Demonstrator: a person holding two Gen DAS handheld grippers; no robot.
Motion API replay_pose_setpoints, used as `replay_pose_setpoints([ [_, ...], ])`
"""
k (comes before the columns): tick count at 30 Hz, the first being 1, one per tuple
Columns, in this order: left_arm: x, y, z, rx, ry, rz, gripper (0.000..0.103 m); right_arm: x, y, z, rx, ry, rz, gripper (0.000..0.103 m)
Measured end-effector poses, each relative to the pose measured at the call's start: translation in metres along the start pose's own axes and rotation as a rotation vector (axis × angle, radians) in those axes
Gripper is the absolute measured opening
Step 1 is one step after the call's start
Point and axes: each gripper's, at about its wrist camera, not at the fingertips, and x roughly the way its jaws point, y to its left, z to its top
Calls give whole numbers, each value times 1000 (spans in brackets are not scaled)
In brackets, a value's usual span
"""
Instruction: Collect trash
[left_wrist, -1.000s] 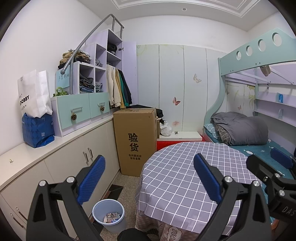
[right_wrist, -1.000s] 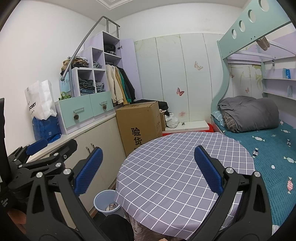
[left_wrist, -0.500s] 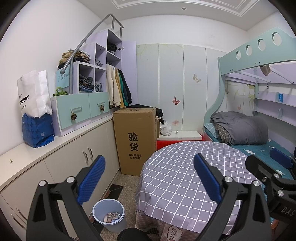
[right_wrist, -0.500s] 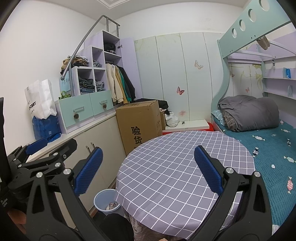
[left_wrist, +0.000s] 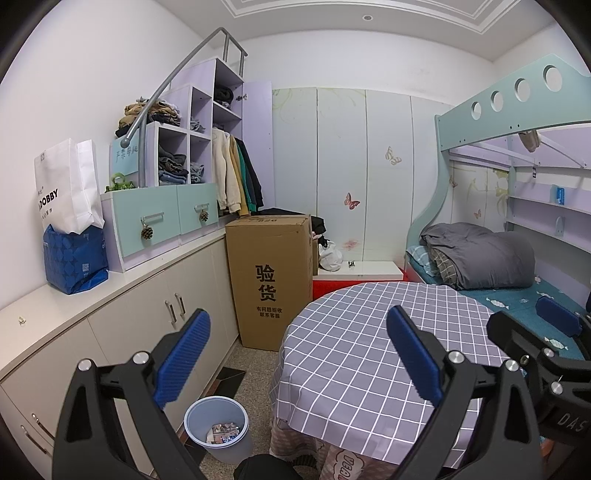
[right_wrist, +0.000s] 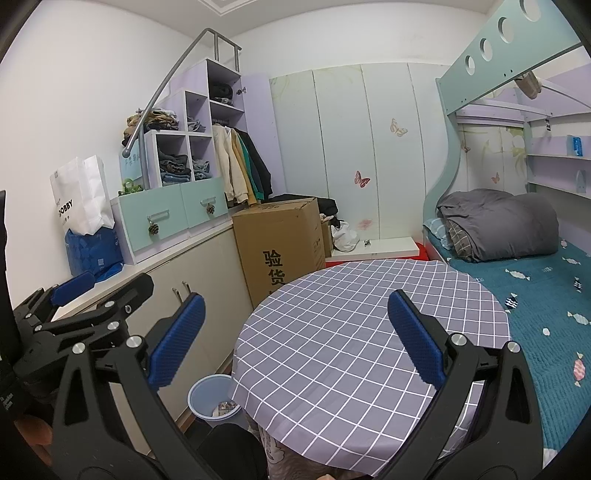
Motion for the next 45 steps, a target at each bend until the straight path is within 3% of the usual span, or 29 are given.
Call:
replay_pose_setpoints([
  [45, 4, -5, -2, 9, 11, -4, 94, 4, -16, 1, -3, 23, 22, 97],
])
